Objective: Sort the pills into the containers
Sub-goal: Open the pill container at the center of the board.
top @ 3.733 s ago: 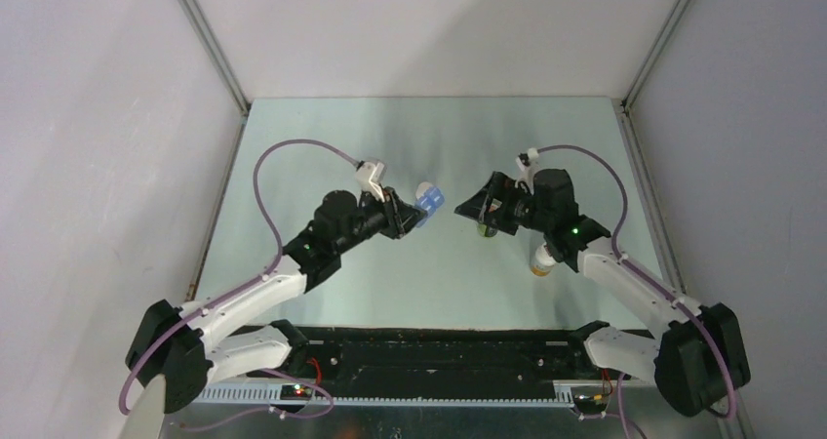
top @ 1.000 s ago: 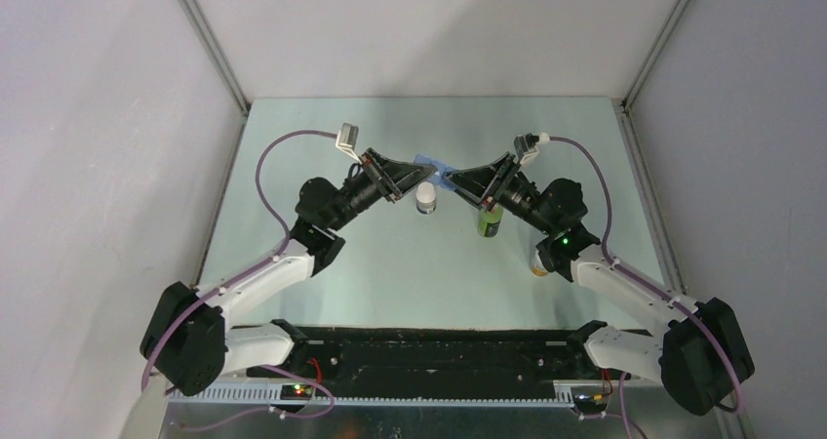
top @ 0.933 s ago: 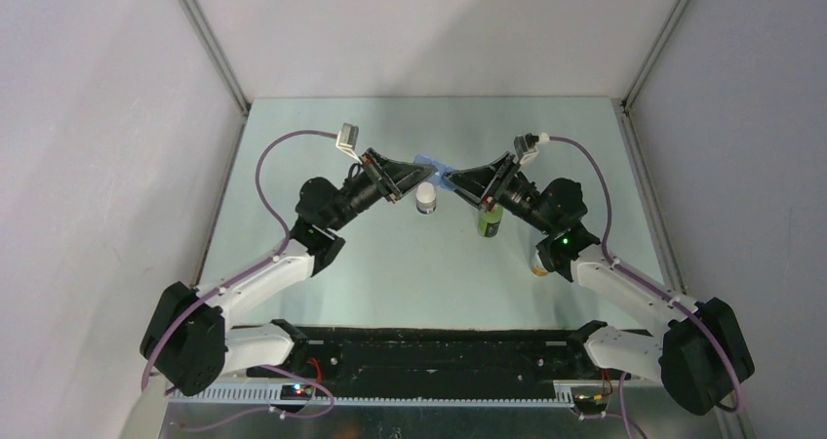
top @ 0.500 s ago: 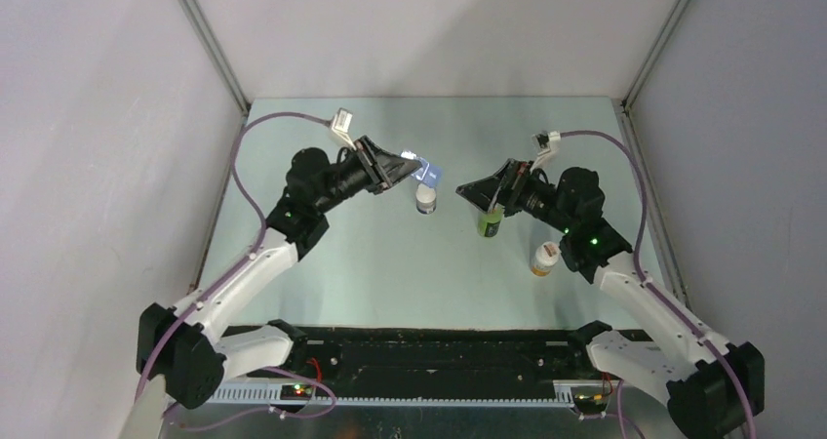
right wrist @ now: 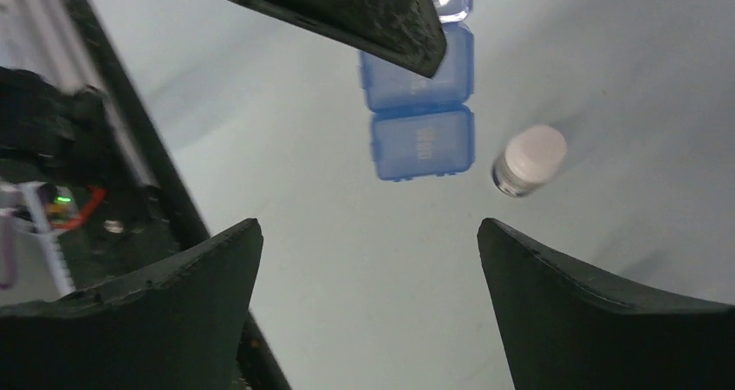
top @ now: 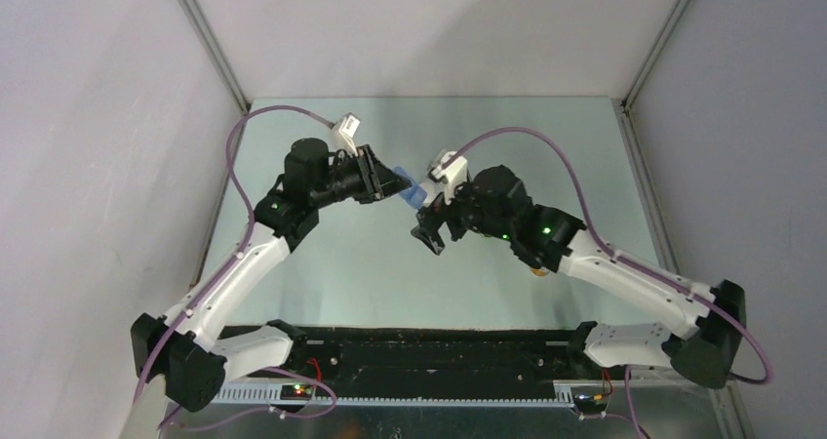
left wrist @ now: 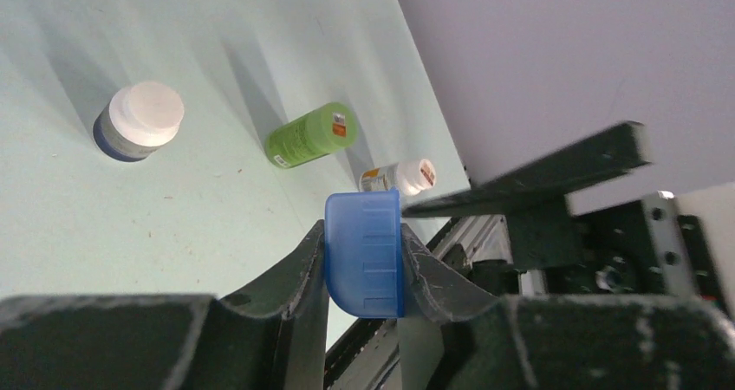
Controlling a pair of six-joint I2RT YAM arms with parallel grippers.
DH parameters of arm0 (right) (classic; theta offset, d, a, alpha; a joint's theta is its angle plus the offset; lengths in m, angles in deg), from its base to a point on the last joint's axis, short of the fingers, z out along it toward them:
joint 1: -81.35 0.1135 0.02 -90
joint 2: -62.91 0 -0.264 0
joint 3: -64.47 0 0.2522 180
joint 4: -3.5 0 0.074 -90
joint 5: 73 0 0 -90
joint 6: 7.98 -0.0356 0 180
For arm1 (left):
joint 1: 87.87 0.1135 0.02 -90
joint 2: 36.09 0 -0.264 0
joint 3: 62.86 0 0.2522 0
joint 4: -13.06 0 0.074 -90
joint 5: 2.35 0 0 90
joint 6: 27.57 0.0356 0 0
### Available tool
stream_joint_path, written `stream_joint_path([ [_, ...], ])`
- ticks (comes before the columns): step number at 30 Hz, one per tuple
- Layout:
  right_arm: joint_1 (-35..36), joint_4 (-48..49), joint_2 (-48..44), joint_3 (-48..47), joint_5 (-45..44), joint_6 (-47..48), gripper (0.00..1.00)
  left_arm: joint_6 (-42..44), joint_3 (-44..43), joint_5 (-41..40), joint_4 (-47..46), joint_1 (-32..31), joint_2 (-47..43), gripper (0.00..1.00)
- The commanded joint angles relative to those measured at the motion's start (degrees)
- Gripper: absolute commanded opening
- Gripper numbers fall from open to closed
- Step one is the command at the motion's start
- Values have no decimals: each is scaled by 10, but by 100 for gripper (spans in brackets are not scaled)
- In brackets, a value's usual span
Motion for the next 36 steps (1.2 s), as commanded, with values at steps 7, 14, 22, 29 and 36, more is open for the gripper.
stream_joint_path([
  [7, 52, -13, 65, -58, -161, 65, 88, 56, -24, 67, 14, 2, -23, 0],
  [14, 53, 23, 75, -58, -149, 47, 73, 58, -17, 77, 7, 2, -25, 0],
  [22, 39, 43, 74, -58, -113, 20, 55, 54, -8, 95, -8, 3, -25, 0],
  [29, -4, 41, 60, -57, -17, -27, 33, 61, 1, 93, -15, 2, -29, 0],
  [36, -117, 111, 25, -6, 237, -131, 27, 78, 5, 96, -17, 2, -33, 0],
])
